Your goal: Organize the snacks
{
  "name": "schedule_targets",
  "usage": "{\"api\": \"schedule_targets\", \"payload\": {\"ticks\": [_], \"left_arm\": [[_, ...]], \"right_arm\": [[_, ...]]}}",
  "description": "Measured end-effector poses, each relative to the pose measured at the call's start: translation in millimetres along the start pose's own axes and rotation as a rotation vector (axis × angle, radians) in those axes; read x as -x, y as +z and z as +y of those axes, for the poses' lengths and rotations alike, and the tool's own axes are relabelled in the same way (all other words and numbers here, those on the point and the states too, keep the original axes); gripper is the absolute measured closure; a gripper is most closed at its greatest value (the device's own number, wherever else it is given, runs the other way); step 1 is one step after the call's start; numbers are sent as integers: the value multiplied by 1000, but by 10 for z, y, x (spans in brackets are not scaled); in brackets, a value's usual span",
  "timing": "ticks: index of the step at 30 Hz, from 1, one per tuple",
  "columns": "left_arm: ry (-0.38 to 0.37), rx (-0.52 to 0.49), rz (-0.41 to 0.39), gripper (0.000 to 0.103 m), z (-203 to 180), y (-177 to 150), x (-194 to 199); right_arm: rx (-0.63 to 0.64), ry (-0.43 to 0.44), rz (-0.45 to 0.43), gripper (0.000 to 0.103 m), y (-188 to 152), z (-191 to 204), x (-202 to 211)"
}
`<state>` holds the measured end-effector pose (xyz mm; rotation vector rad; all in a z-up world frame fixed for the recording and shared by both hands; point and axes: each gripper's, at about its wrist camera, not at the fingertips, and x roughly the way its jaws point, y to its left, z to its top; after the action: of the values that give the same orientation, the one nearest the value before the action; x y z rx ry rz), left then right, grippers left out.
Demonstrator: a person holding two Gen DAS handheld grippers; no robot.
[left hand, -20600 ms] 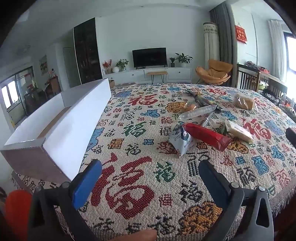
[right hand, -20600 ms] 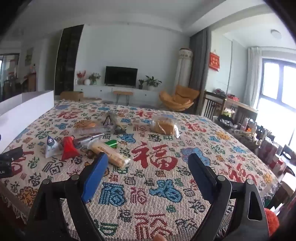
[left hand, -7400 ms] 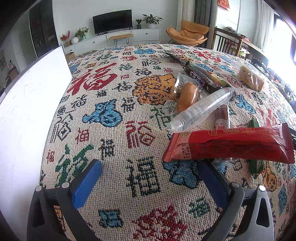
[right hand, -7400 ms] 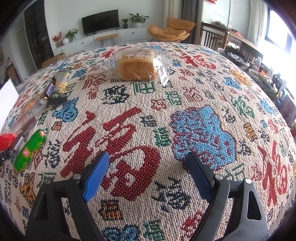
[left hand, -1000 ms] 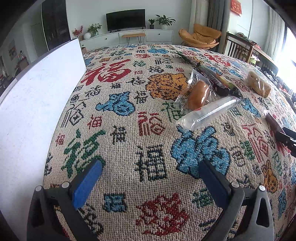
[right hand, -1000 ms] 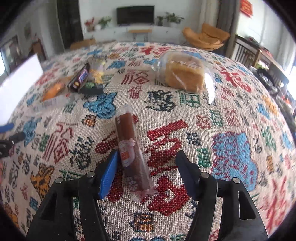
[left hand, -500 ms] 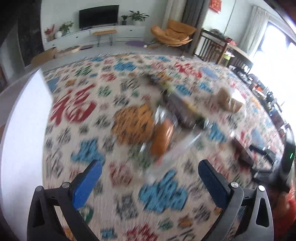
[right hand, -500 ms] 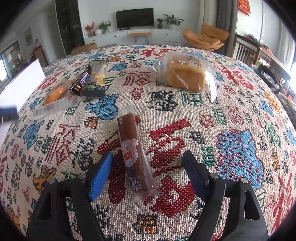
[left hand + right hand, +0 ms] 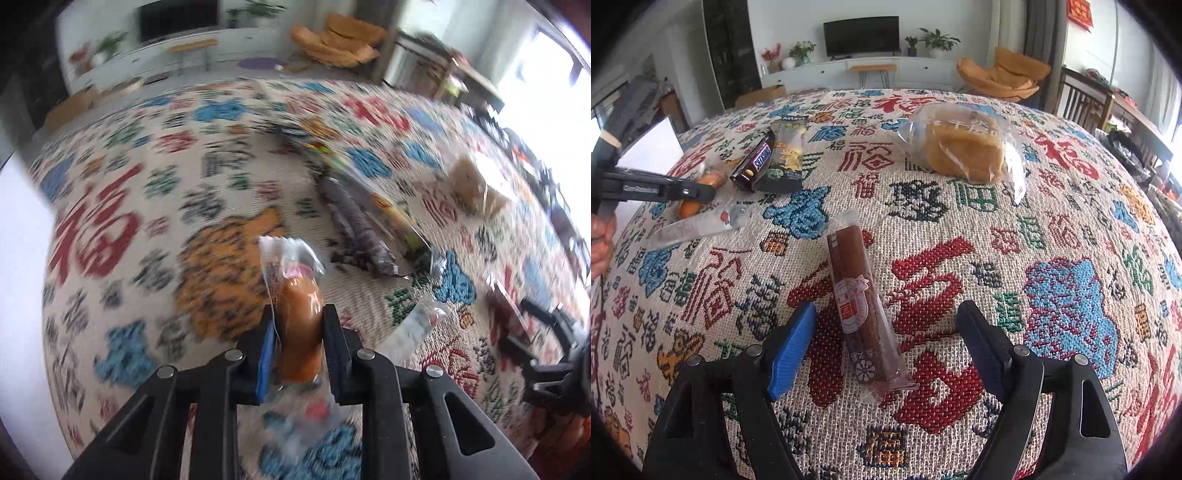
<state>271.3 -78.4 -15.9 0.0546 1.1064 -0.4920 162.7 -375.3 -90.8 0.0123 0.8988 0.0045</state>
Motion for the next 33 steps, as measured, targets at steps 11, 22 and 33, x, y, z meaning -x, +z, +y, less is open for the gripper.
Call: {"api": "schedule_targets", "payload": {"ticks": [11,22,33], "left_arm": [[-96,164,-8,83,475,-1070,887],[-25,-127,-33,35,-75,-1350,983],[95,36,110,15,597,-716,317]], "right_arm": [[0,0,-1,21,1,0,-1],[1,0,-1,21,0,-4,-1],[-1,1,-2,21,4,-3,-5]]}}
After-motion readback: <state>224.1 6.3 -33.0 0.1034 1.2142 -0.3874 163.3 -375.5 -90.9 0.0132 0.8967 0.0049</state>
